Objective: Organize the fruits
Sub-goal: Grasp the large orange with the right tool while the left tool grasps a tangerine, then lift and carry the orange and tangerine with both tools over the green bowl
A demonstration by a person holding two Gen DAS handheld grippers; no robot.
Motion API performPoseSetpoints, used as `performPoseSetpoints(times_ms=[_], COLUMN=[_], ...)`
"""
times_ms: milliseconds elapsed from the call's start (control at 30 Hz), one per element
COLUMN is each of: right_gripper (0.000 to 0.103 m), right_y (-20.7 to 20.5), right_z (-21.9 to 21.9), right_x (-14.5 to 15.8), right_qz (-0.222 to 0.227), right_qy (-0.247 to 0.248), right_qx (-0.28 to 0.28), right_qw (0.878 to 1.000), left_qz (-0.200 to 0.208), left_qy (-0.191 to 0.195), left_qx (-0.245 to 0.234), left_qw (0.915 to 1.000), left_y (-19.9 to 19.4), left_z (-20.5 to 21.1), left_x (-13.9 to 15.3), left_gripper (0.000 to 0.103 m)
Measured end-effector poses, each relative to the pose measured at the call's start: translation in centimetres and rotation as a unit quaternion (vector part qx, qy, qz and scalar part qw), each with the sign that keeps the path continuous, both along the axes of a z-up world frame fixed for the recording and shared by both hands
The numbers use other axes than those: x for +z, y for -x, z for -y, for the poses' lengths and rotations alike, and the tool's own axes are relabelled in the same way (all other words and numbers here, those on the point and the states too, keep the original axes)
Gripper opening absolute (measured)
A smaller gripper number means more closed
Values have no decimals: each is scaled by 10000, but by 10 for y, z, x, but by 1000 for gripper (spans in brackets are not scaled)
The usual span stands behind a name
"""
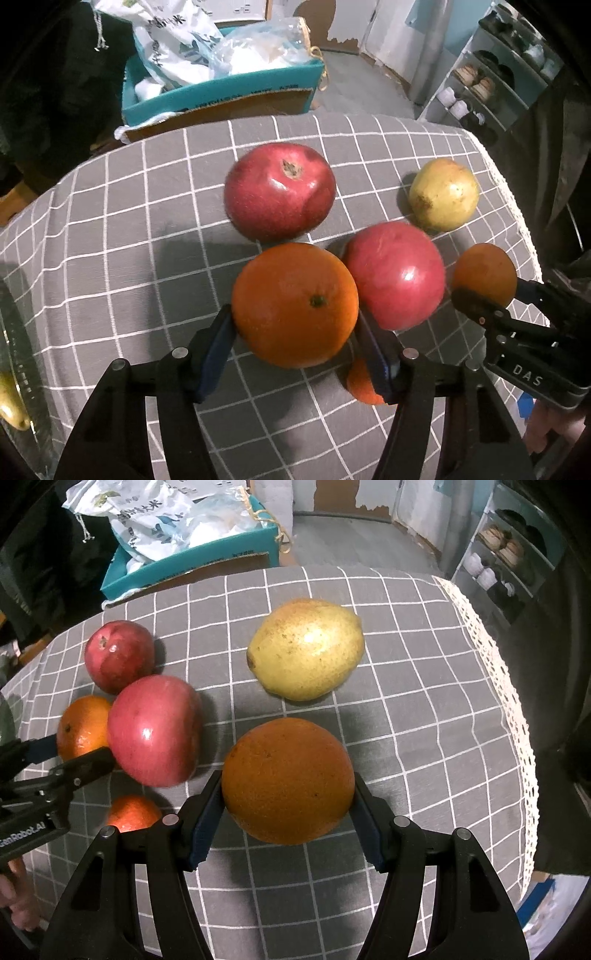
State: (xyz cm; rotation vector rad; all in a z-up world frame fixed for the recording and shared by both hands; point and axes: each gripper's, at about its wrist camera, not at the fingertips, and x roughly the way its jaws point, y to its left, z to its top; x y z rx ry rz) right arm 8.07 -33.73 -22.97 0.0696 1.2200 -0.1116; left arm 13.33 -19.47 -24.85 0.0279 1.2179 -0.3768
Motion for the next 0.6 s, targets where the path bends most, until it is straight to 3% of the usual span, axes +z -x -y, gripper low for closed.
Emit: performPoseSetpoints(times_ms=[600], right_gripper=[65], right_y=[12], right_z=[-32], right_x=[56], right_qz=[709], right_qy=[165], right_qx=[388], right_qw=[9966], left_qz=[573], left_qy=[16], left_qx=[274], left_qw=[9980], left_y=[34], left_z=[-36], left_x=[54], left_gripper=[66])
